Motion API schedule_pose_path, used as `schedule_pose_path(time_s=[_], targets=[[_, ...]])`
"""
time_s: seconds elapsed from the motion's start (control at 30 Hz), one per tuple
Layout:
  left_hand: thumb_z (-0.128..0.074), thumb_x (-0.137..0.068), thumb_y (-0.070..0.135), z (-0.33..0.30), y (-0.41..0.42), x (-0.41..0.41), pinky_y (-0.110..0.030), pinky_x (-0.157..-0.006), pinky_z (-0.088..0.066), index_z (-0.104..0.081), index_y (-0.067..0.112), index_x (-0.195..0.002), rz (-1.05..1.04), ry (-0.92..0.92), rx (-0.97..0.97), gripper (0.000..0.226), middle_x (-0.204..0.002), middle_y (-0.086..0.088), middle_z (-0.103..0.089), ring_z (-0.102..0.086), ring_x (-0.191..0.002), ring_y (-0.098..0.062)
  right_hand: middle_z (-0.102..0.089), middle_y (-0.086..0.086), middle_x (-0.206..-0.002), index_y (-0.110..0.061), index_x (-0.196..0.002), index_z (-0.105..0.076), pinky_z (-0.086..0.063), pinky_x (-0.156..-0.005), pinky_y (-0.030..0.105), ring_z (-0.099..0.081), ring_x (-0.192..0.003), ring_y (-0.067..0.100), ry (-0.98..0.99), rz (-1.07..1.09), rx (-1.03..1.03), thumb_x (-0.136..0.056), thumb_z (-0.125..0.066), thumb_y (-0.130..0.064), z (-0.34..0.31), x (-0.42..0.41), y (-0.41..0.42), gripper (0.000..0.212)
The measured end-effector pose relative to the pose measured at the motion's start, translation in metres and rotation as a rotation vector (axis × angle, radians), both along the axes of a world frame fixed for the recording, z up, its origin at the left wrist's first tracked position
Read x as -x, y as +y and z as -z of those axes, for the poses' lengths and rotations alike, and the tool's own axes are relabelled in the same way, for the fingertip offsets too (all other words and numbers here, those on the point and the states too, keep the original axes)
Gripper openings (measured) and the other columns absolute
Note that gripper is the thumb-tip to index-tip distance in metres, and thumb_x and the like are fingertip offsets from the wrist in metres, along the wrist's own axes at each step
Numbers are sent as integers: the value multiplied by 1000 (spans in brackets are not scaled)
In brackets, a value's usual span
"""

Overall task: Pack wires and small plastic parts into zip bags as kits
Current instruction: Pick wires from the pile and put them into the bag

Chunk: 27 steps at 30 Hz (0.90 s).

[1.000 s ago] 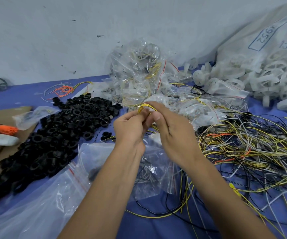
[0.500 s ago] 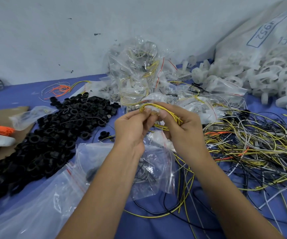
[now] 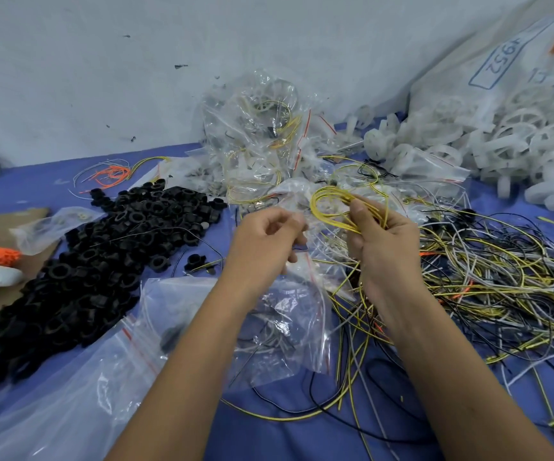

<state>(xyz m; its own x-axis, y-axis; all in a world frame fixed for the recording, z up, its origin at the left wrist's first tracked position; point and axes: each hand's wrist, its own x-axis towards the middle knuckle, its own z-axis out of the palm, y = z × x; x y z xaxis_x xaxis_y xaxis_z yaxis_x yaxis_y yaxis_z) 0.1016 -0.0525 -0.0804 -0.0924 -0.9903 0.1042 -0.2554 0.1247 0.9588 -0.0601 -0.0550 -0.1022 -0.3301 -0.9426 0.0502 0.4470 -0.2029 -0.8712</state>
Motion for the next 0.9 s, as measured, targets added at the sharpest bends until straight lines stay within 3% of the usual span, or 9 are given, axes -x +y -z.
schedule_pose_path(time_s=[0.1, 0.13, 0.2, 0.3, 0.37, 0.5, 0.57, 0.73, 0.9], targets=[[-52, -87, -10, -3, 4, -3, -22, -81, -43, -73, 39, -90, 312, -487, 133, 54, -105, 1, -63, -52, -88, 1, -49, 0, -71, -9, -90, -64, -20, -41, 16, -28, -46, 5, -245, -20, 16, -101, -57, -9, 1, 13, -4, 13], [-47, -82, -16, -4, 6, -2, -25, -90, -38, -71, 43, -91, 385, -617, 138, 64, -111, 1, -56, -48, -102, -6, -50, -2, -72, -9, -92, -62, -21, -40, 14, -29, -44, 3, -347, -38, 23, -102, -55, -11, 0, 15, -5, 12], [-44, -78, -19, -3, 8, 0, -26, -98, -29, -74, 42, -92, 449, -745, 149, 69, -113, 2, -49, -38, -112, -16, -48, -3, -76, -9, -95, -60, -23, -35, 14, -31, -41, 2, -504, -72, 48, -104, -50, -16, -1, 20, -6, 15], [-51, -80, -16, -3, 8, -5, -21, -94, -27, -76, 36, -88, 442, -778, 182, 58, -113, 1, -48, -37, -113, -17, -39, -4, -75, -9, -93, -56, -27, -32, 18, -31, -39, 3, -650, -100, 111, -105, -45, -18, -4, 29, -7, 20], [-60, -81, -9, -6, 5, -11, -26, -94, -32, -72, 36, -83, 417, -754, 203, 47, -112, 1, -49, -41, -113, -17, -41, -4, -77, -9, -94, -57, -27, -33, 18, -32, -40, 3, -663, -99, 154, -105, -45, -16, -9, 35, -7, 17], [-62, -78, -7, -16, 4, -19, -39, -92, -46, -67, 41, -73, 410, -704, 202, 48, -107, 3, -53, -53, -102, -14, -60, -1, -79, -9, -93, -60, -26, -42, 14, -34, -46, 4, -370, 4, 180, -100, -55, -12, -20, 35, -6, 9], [-62, -76, -6, -18, 6, -20, -42, -87, -49, -66, 44, -70, 421, -700, 177, 51, -107, 4, -55, -56, -96, -12, -61, 1, -81, -10, -91, -61, -26, -42, 14, -33, -46, 4, -358, -3, 177, -99, -56, -11, -21, 30, -4, 10], [-64, -75, -5, -17, 6, -19, -46, -83, -53, -67, 42, -69, 470, -739, 121, 47, -109, 3, -55, -60, -94, -20, -47, -6, -70, -12, -91, -56, -23, -40, 14, -32, -46, 2, -450, -38, 147, -103, -51, -12, -16, 22, -3, 13], [-71, -75, 3, -18, 7, -22, -39, -82, -53, -72, 37, -75, 461, -768, 131, 34, -104, 6, -54, -57, -90, -15, -34, -4, -68, -13, -92, -55, -26, -33, 17, -30, -39, 3, -613, -71, 115, -105, -46, -17, -15, 21, -4, 16]])
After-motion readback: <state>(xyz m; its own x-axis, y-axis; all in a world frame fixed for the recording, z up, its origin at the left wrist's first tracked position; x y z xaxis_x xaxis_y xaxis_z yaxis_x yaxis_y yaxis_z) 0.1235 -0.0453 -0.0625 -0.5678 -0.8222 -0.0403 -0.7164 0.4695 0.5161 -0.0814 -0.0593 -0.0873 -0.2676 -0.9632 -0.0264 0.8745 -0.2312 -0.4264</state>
